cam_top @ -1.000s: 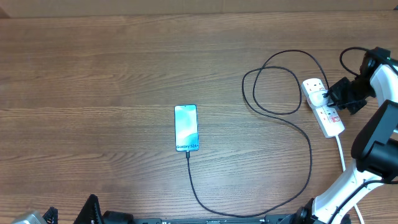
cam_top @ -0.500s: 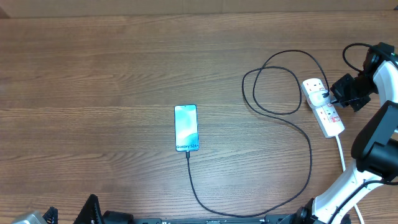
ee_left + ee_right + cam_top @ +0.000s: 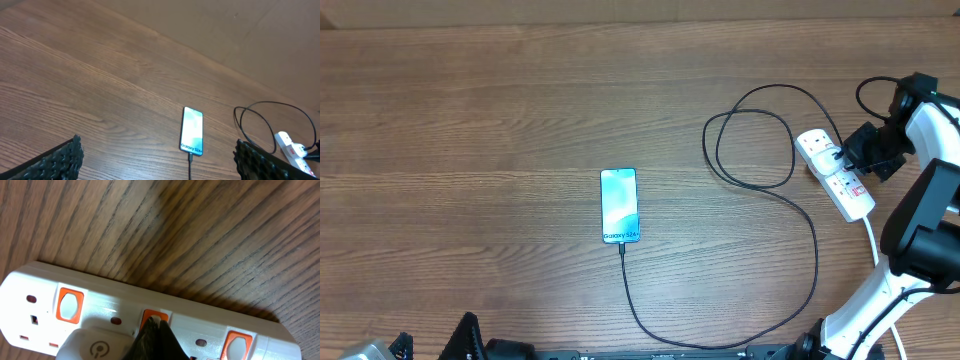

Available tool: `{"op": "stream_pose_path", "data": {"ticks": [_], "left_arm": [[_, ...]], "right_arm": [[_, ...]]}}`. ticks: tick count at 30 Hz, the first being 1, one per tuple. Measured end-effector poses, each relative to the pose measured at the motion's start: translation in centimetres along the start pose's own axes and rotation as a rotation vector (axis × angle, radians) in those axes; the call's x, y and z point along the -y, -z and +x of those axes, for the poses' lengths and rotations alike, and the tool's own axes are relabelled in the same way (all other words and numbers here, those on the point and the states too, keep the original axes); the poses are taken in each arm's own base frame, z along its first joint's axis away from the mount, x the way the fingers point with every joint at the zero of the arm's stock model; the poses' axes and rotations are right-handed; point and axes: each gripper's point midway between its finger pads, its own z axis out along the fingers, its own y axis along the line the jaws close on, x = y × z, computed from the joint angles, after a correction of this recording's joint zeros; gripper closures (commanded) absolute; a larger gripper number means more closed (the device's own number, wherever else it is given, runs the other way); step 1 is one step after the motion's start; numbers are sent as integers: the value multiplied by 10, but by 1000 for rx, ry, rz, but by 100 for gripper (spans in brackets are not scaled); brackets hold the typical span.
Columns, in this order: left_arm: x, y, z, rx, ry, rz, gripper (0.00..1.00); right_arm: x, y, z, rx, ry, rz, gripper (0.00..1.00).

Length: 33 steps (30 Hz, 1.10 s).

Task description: Plug charger to phone and switch on socket

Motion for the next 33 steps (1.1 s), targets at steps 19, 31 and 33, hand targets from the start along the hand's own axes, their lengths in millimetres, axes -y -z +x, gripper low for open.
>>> {"op": "stream_pose_path", "data": {"ticks": [19, 31, 33], "left_arm": [[0, 0, 0, 0, 0, 0, 0], [0, 0, 0, 0, 0, 0, 0], [0, 0, 0, 0, 0, -1, 0]], "right_arm": [[-17, 57, 13, -104, 105, -29, 96], [-3, 45, 18, -209, 220, -72, 96], [5, 44, 12, -202, 203, -77, 96]]}}
